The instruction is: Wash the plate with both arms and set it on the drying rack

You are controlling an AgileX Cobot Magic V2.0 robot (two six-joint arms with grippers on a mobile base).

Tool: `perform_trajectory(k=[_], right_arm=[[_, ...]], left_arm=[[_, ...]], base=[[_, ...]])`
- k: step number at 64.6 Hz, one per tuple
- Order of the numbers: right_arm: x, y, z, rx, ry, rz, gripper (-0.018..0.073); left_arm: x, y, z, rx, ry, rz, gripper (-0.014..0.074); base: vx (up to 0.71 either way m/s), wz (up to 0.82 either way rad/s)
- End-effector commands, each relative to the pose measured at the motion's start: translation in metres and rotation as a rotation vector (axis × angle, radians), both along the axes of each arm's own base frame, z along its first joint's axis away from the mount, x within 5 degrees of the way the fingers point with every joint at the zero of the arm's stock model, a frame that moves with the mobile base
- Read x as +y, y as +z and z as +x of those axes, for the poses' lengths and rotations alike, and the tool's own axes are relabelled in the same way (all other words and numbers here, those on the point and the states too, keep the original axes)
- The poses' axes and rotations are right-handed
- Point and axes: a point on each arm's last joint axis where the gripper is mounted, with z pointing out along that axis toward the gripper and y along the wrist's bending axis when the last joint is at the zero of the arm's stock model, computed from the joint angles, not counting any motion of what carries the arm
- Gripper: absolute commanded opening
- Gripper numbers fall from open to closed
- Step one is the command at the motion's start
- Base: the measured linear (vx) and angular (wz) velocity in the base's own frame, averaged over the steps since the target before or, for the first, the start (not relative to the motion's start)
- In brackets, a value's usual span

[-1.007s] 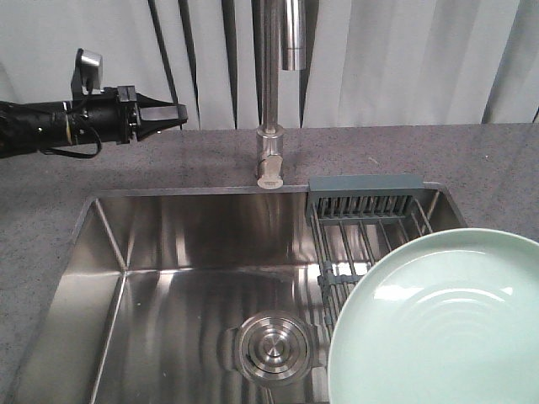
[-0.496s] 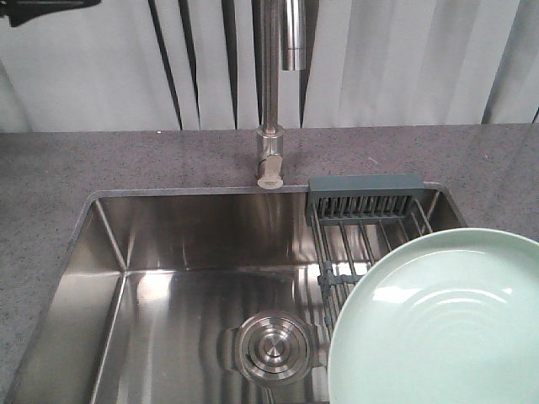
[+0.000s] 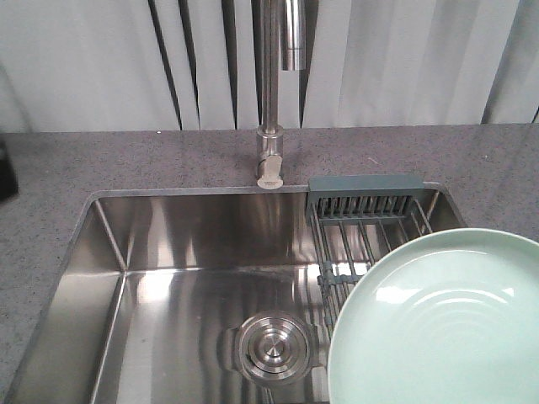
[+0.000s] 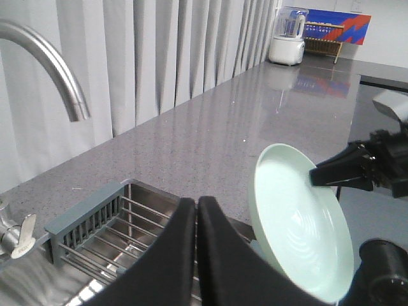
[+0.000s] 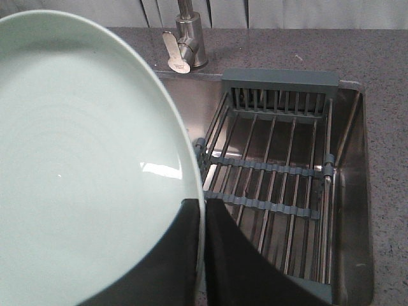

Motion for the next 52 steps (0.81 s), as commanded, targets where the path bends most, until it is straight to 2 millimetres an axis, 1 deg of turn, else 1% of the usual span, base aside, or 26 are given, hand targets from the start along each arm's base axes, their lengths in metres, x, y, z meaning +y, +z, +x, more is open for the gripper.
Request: perform_trajectory(k=[1,9,12,20,27,31,36,41,46,47,49,52], right_arm=[[0.0,0.013,0.003,-0.082,-0.011,0.03,-0.0002],[0.0,0.013,0.003,-0.086,-0.014,0.026,-0.0002],[0.0,0.014,0.003,-0.092,-0.014,0.03,-0.0002],[0.0,0.015,0.004,-0.107,-0.017,0.034,-0.0002],[0.002,0.019,0.012,-0.081,-0.021,0.043,-0.0002],[0.004,0.023,0.022,-0.041,-0.024,0.043,-0.0002],[0.009,0.033,0.042,0.022,-0.017,0.009,-0.0002],[0.015,0.042,0.066,0.074,0.024,-0.072,-0.0002],[0.025,0.046,0.09,0.128,0.088,-0.117,-0.0002],[0.028,0.045,0.098,0.148,0.103,-0.122,-0.0002],[0.033,0.046,0.106,0.161,0.141,-0.124,-0.0002],[0.041,0.044,0.121,0.199,0.197,-0.121,-0.0002]], left_arm=[[0.002,-0.018,-0.019,-0.06,0.149,-0.029,-0.0007],[0.004,-0.044,-0.037,-0.106,0.249,-0.065,-0.0007],[0.005,-0.052,-0.039,-0.104,0.267,-0.072,-0.0007],[0.007,-0.074,-0.037,-0.066,0.294,-0.08,-0.0007],[0.013,-0.084,-0.029,-0.063,0.371,-0.09,-0.0007],[0.017,-0.086,-0.025,-0.065,0.423,-0.104,-0.0007],[0.022,-0.085,-0.022,-0.09,0.477,-0.103,-0.0007],[0.025,-0.086,-0.02,-0.125,0.516,-0.08,-0.0007],[0.026,-0.086,-0.019,-0.154,0.528,-0.053,-0.0007],[0.026,-0.086,-0.019,-0.157,0.53,-0.052,-0.0007],[0.026,-0.085,-0.019,-0.162,0.533,-0.047,-0.0007],[0.026,-0.085,-0.019,-0.173,0.537,-0.036,-0.0007]], base=[[0.0,0.0],[0.0,0.0],[0.0,0.0],[0.0,0.0],[0.0,0.0],[0.0,0.0],[0.0,0.0],[0.0,0.0],[0.0,0.0],[0.0,0.0],[0.0,0.0],[0.0,0.0]])
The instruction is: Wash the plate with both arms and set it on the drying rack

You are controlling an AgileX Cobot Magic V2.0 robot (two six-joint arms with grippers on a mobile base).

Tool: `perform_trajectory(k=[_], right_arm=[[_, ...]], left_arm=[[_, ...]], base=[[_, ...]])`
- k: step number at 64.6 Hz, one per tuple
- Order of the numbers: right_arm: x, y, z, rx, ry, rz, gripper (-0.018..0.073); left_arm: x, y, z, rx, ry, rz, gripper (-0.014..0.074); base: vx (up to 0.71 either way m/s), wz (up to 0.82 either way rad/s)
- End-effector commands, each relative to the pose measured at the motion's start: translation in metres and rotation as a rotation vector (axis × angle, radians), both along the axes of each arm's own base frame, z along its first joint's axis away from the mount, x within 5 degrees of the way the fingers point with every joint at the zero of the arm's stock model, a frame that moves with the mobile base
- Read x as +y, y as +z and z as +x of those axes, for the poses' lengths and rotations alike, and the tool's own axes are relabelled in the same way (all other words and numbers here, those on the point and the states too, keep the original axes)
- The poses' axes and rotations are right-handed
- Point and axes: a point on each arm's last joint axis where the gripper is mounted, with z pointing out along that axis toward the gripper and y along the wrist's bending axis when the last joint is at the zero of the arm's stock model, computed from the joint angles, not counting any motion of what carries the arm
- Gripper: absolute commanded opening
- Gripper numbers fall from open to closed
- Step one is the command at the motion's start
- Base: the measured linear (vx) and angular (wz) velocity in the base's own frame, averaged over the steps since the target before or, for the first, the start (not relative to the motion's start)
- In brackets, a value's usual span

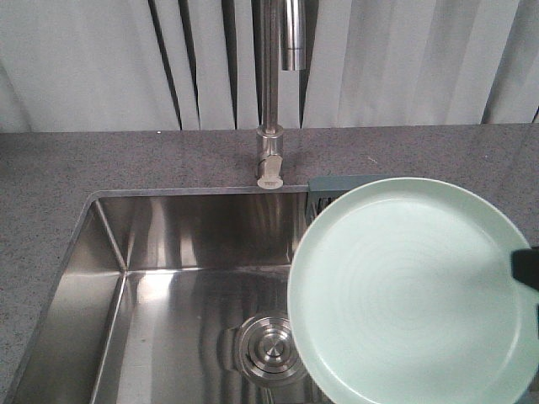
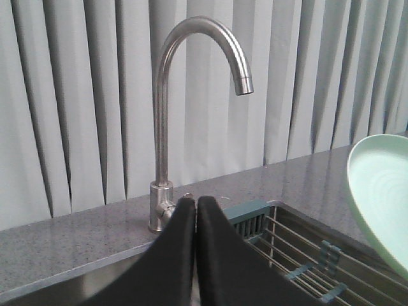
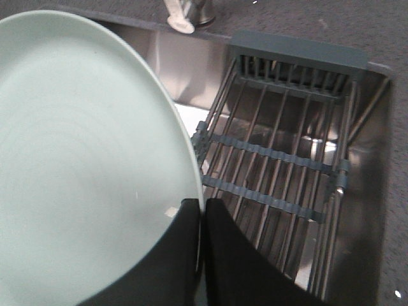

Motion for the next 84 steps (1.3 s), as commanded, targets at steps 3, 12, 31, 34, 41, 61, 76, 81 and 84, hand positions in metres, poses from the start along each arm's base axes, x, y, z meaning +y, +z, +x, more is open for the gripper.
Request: perform_trajectory(k=[3,12,31,34,41,61,76,81,84], right_arm=[[0.022,0.005,0.042,0.034,0.133,0.048,-0.0002],[0.04,-0.019,0.076,0.151,0.187,0.09,-0.0002],[0.093,-0.047,0.105,0.147,0.194,0.098,-0.0002],[0.1,-0.057,0.114,0.163,0.162,0.112,-0.0002],[0.111,-0.074,0.136,0.148,0.097,0.144,-0.0002],[0.06,-0.07,0.18,0.088,-0.126,0.16,-0.0002],[0.026,-0.071,0.125,0.237,-0.097,0.033,-0.0002],[0.038,-0.08,0.098,0.251,-0.047,0.074,-0.0002],[0.046,-0.085,0.09,0.244,-0.018,0.097,-0.0002]], left_arm=[[0.004,0.007,0.002,-0.037,0.058,0.041,-0.0007],[0.004,0.006,0.002,-0.036,0.054,0.043,-0.0006],[0.002,0.006,0.001,-0.03,0.03,0.048,-0.0006],[0.002,0.005,0.001,-0.028,0.024,0.05,-0.0006],[0.0,0.005,0.0,-0.023,0.003,0.055,-0.0006],[-0.001,0.004,0.0,-0.019,-0.011,0.058,-0.0006],[-0.003,0.004,-0.001,-0.016,-0.027,0.061,-0.0006],[-0.002,0.004,-0.001,-0.016,-0.027,0.061,-0.0006],[-0.002,0.004,-0.001,-0.016,-0.027,0.061,-0.0006]], base=[[0.0,0.0],[0.0,0.0],[0.0,0.0],[0.0,0.0],[0.0,0.0],[0.0,0.0],[0.0,0.0],[0.0,0.0],[0.0,0.0]])
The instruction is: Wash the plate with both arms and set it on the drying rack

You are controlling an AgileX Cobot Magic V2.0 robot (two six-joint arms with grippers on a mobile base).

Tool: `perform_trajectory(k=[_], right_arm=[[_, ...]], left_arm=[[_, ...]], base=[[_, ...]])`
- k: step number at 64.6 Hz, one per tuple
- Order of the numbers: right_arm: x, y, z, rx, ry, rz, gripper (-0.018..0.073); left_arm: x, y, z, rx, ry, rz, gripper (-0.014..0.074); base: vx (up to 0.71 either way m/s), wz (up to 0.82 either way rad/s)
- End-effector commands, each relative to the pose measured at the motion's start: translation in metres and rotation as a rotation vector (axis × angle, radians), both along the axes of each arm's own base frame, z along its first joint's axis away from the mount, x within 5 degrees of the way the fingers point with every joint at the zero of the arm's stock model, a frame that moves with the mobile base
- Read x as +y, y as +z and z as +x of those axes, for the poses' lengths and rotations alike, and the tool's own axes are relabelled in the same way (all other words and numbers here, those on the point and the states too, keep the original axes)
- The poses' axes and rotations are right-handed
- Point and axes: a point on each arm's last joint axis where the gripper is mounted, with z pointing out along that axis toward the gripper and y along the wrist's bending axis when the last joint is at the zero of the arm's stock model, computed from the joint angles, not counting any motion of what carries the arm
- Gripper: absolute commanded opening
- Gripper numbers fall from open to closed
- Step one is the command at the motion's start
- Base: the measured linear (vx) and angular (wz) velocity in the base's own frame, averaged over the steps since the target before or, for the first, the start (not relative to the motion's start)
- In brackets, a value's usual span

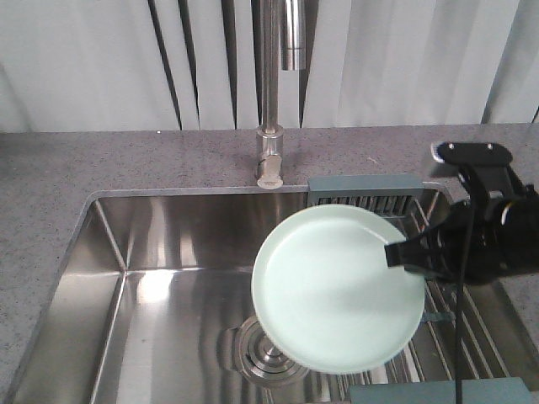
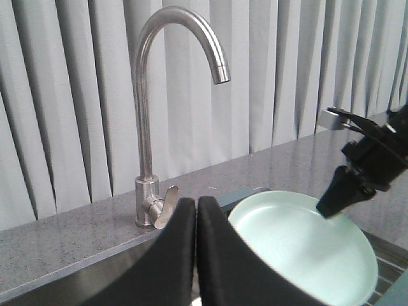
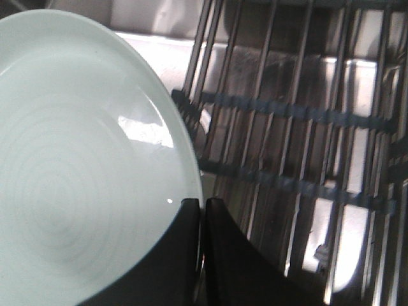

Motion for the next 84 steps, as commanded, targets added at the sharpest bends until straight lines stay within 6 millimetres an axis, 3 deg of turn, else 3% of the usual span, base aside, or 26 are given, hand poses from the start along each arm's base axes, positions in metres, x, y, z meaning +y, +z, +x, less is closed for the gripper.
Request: perform_trajectory(k=[1,11,22,29,37,47,54,62,68,76,84], right_arm=[[0.017,0.007,-0.02,-0.081,0.04,0.094,-0.0002],[0.059,0.005,-0.016,-0.111,0.103,0.19,-0.0002],[0.095,0.009,0.037,-0.14,0.115,0.185,-0.0002],[0.092,0.02,0.076,-0.181,0.072,0.174,-0.0002],[0.061,0.036,0.096,-0.178,0.017,0.128,-0.0002],[0.017,0.046,0.076,-0.103,0.002,-0.005,-0.0002],[0.012,0.047,0.046,-0.073,0.013,0.002,-0.0002],[0.037,0.029,0.017,-0.054,0.067,0.088,-0.0002],[0.064,0.015,0.014,-0.099,0.079,0.145,-0.0002],[0.097,0.008,0.032,-0.153,0.106,0.162,-0.0002],[0.107,0.019,0.067,-0.213,0.109,0.109,-0.0002]], left_arm=[[0.002,0.006,0.002,-0.015,0.032,0.016,-0.0006],[0.002,0.006,0.002,-0.014,0.029,0.016,-0.0006],[0.002,0.006,0.002,-0.014,0.029,0.016,-0.0006],[0.002,0.006,0.002,-0.015,0.029,0.015,-0.0006],[0.002,0.006,0.002,-0.015,0.029,0.015,-0.0006],[0.002,0.006,0.002,-0.016,0.032,0.015,-0.0006],[0.003,0.006,0.002,-0.016,0.033,0.015,-0.0006],[0.003,0.006,0.002,-0.017,0.034,0.014,-0.0006],[0.003,0.006,0.002,-0.017,0.036,0.014,-0.0006],[0.003,0.006,0.002,-0.017,0.036,0.014,-0.0006],[0.003,0.006,0.002,-0.017,0.036,0.014,-0.0006]], base=[[0.0,0.0],[0.0,0.0],[0.0,0.0],[0.0,0.0],[0.0,0.0],[0.0,0.0],[0.0,0.0],[0.0,0.0],[0.0,0.0],[0.0,0.0],[0.0,0.0]])
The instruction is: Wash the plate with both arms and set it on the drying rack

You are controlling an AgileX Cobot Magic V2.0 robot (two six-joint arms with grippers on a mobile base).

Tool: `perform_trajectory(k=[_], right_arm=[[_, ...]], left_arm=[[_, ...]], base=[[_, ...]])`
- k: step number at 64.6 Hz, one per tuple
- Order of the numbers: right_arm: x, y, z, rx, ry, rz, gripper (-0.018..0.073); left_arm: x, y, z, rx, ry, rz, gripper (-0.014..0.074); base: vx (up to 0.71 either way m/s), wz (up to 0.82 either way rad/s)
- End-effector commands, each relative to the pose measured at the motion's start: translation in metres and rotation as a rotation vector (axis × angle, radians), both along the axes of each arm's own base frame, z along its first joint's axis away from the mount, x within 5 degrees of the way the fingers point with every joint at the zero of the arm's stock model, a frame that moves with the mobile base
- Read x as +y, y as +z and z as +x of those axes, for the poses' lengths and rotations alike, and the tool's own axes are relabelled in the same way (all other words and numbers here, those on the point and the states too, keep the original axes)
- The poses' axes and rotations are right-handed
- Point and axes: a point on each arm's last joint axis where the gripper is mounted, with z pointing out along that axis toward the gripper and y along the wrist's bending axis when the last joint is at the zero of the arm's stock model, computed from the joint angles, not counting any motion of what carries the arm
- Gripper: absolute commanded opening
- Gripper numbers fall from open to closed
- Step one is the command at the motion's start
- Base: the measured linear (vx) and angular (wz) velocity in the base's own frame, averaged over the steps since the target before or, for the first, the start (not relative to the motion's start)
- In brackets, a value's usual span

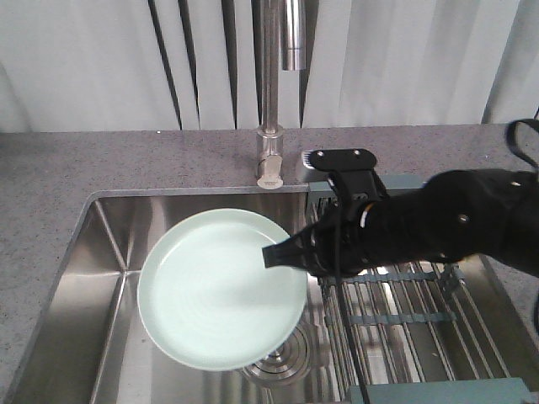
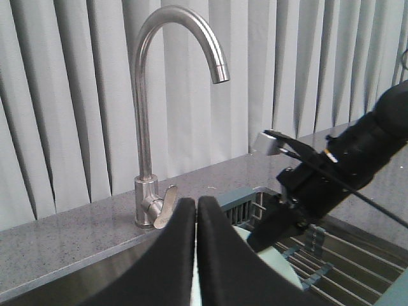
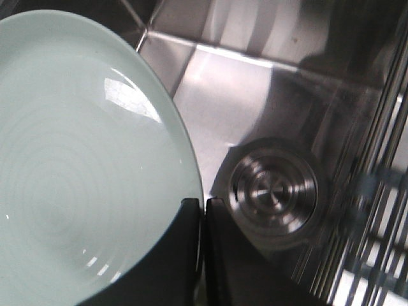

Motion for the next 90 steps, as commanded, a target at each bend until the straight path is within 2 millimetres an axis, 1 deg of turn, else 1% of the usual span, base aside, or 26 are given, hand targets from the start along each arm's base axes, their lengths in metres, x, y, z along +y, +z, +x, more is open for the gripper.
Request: perform_trajectory(k=[1,6,8,10,12,17,22,28,33,36,40,44,47,60,66,76,84,90], right_arm=[[0.003,0.036,0.029,-0.172,-0.037,0.02,-0.0002],[-0.009,0.055,0.044,-0.221,-0.076,-0.054,-0.0002],[-0.018,0.065,0.048,-0.237,-0.106,-0.104,-0.0002],[-0.028,0.073,0.05,-0.233,-0.136,-0.155,-0.0002],[-0.039,0.084,0.051,-0.254,-0.176,-0.214,-0.0002],[-0.069,0.105,0.045,-0.287,-0.259,-0.381,-0.0002],[-0.097,0.124,0.032,-0.323,-0.34,-0.524,-0.0002],[-0.123,0.138,0.02,-0.326,-0.422,-0.606,-0.0002],[-0.141,0.141,0.02,-0.321,-0.47,-0.636,-0.0002],[-0.148,0.138,0.023,-0.306,-0.48,-0.65,-0.0002],[-0.157,0.13,0.031,-0.267,-0.492,-0.665,-0.0002],[-0.162,0.117,0.042,-0.211,-0.484,-0.675,-0.0002],[-0.162,0.107,0.05,-0.179,-0.467,-0.683,-0.0002],[-0.148,0.06,0.083,-0.079,-0.381,-0.678,-0.0002],[-0.144,0.04,0.093,-0.03,-0.333,-0.712,-0.0002],[-0.138,0.016,0.102,0.043,-0.309,-0.687,-0.0001],[-0.132,0.003,0.105,0.088,-0.242,-0.669,0.0003],[-0.13,-0.003,0.107,0.106,-0.203,-0.665,0.0019]], left_arm=[[0.003,0.006,0.002,-0.018,0.038,0.013,-0.0006],[0.003,0.006,0.002,-0.018,0.038,0.013,-0.0006],[0.003,0.006,0.002,-0.018,0.038,0.013,-0.0006],[0.003,0.006,0.002,-0.018,0.038,0.013,-0.0006],[0.003,0.006,0.002,-0.018,0.038,0.013,-0.0006],[0.003,0.006,0.002,-0.018,0.038,0.013,-0.0006],[0.003,0.006,0.002,-0.018,0.038,0.013,-0.0006],[0.003,0.006,0.002,-0.018,0.038,0.013,-0.0006],[0.003,0.006,0.002,-0.018,0.038,0.013,-0.0006],[0.003,0.006,0.002,-0.018,0.038,0.013,-0.0006],[0.003,0.006,0.002,-0.018,0.038,0.013,-0.0006],[0.003,0.006,0.002,-0.017,0.037,0.014,-0.0006],[0.003,0.006,0.002,-0.017,0.037,0.014,-0.0006],[0.003,0.006,0.002,-0.018,0.038,0.013,-0.0006],[0.003,0.006,0.002,-0.018,0.038,0.013,-0.0006],[0.003,0.006,0.002,-0.017,0.034,0.014,-0.0006],[0.003,0.006,0.002,-0.017,0.034,0.014,-0.0006],[0.003,0.006,0.002,-0.017,0.034,0.014,-0.0006]], base=[[0.0,0.0],[0.0,0.0],[0.0,0.0],[0.0,0.0],[0.0,0.0],[0.0,0.0],[0.0,0.0],[0.0,0.0],[0.0,0.0],[0.0,0.0],[0.0,0.0],[0.0,0.0],[0.0,0.0],[0.0,0.0],[0.0,0.0],[0.0,0.0],[0.0,0.0],[0.0,0.0]])
